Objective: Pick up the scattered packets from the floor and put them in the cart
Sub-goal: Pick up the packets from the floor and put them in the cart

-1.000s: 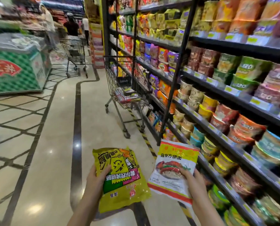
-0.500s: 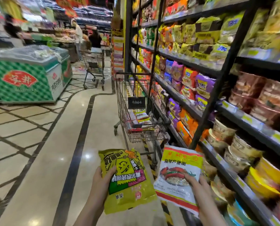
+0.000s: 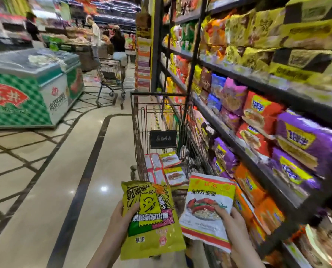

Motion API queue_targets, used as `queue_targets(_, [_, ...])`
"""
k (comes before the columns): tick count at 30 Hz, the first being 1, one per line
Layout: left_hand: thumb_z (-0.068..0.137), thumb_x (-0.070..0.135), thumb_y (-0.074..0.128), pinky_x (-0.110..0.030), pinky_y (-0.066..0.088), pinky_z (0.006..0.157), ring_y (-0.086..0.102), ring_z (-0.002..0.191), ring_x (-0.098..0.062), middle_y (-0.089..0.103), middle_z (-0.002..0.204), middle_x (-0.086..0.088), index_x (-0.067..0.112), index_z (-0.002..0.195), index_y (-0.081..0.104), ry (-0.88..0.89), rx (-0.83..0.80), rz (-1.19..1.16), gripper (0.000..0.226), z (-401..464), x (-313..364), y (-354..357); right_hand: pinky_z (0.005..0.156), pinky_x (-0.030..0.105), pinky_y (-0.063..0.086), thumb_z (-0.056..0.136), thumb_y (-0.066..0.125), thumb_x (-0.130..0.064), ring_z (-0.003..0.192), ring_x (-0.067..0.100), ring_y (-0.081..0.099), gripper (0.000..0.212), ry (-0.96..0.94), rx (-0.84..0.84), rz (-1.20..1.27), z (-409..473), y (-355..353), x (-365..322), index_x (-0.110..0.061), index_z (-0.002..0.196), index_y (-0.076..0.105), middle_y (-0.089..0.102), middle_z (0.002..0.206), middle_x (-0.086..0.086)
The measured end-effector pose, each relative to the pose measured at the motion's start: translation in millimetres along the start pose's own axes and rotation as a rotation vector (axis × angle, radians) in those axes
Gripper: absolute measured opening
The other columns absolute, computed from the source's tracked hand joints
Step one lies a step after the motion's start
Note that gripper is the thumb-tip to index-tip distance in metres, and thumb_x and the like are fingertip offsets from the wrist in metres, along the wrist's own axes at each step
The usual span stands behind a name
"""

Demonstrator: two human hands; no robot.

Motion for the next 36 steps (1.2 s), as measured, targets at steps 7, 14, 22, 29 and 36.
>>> queue_targets(7, [0.088, 0.022, 0.064, -0.021, 0.055, 0.060, 0.069, 0.083, -0.013, 0.067, 0.105, -0.005, 0.015, 0.112, 0.053, -0.062, -0.079, 0.108, 0.028, 172.4, 4.7, 66.1, 0.087, 0.037, 0.047, 0.086, 0.064, -0.011, 0.092, 0.023, 0.062, 0.020, 0.059, 0.037, -0.036, 160.3, 40.1, -20.5, -0.010, 0.106, 0.061, 0.066, 0.102, 0.009])
queue_targets(14, [0.086, 0.014, 0.066, -0.040, 0.054, 0.075, 0.065, 0.089, -0.031, 0.065, 0.105, -0.017, 0.016, 0.096, 0.052, -0.133, 0.112, 0.121, 0.017, 342.7, -17.8, 86.0, 0.057, 0.003, 0.047, 0.088, 0.062, -0.007, 0.078, 0.010, 0.058, 0.019, 0.122, -0.029, -0.206, 343.4, 104.8, -13.1, -0.002, 0.106, 0.062, 0.064, 0.102, 0.014])
queue_targets(22, [0.052, 0.062, 0.068, -0.044, 0.044, 0.100, 0.057, 0.111, -0.029, 0.058, 0.126, -0.015, 0.007, 0.129, 0.047, -0.313, 0.305, 0.256, 0.097, 507.8, -64.7, 88.3, 0.048, 0.000, 0.039, 0.091, 0.058, -0.010, 0.068, 0.003, 0.053, 0.016, 0.268, -0.205, -0.464, 543.3, 193.6, 24.2, -0.003, 0.106, 0.058, 0.059, 0.094, 0.005])
queue_targets(29, [0.079, 0.043, 0.070, -0.024, 0.051, 0.075, 0.062, 0.094, -0.022, 0.063, 0.115, -0.011, 0.007, 0.124, 0.051, -0.422, 0.361, 0.283, 0.060, 600.0, -122.1, 66.9, 0.063, 0.013, 0.045, 0.090, 0.062, -0.016, 0.098, 0.026, 0.058, 0.019, 0.415, -0.376, -0.681, 651.8, 242.4, 124.1, -0.002, 0.102, 0.060, 0.064, 0.108, 0.017])
queue_targets(36, [0.084, 0.025, 0.068, -0.050, 0.053, 0.086, 0.068, 0.093, -0.028, 0.068, 0.108, -0.013, 0.015, 0.108, 0.055, -0.501, 0.377, 0.277, 0.029, 651.4, -183.3, 41.3, 0.092, 0.030, 0.043, 0.090, 0.061, -0.022, 0.120, 0.027, 0.054, 0.047, 0.495, -0.406, -0.694, 701.5, 264.6, 183.5, -0.007, 0.132, 0.049, 0.056, 0.132, 0.009])
Point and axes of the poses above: each hand's wrist, its own z-axis towards the middle knuckle, its own y-axis out of the palm, x = y × z, the point moved 8 cm from there along z, towards the middle knuckle
